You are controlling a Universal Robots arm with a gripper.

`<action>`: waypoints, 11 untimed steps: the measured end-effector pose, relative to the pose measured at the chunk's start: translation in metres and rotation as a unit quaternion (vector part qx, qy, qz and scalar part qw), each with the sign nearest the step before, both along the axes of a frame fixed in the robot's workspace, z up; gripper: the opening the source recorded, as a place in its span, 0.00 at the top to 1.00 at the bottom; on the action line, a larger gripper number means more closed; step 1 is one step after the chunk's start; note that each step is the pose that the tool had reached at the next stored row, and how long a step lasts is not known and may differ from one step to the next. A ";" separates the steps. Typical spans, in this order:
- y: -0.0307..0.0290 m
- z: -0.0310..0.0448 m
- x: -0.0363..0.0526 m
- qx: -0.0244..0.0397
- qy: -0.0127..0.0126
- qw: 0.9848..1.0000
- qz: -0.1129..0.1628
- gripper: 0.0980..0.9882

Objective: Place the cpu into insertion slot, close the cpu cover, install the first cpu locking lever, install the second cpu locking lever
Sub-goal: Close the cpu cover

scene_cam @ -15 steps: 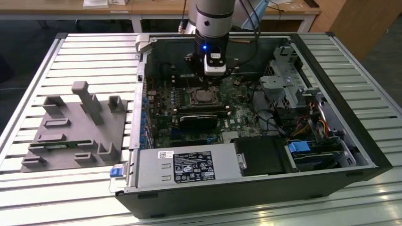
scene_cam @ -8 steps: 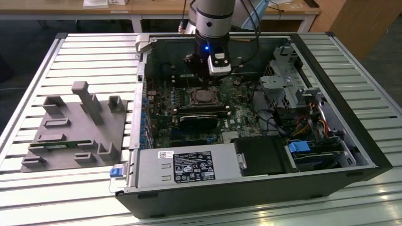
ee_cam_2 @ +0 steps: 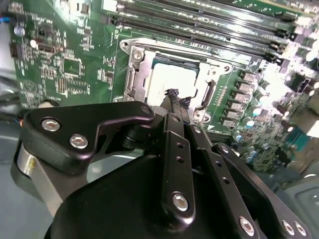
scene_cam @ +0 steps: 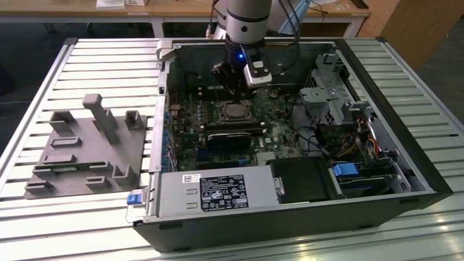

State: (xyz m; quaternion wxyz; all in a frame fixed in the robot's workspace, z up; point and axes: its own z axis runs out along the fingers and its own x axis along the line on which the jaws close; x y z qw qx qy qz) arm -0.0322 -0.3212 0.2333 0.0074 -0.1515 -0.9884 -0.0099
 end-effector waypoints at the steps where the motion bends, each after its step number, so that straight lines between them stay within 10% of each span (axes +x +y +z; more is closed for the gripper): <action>1: 0.0000 -0.0001 0.0000 0.001 0.000 1.000 0.008 1.00; 11: 0.0001 -0.0009 0.0000 0.012 -0.001 0.997 0.072 1.00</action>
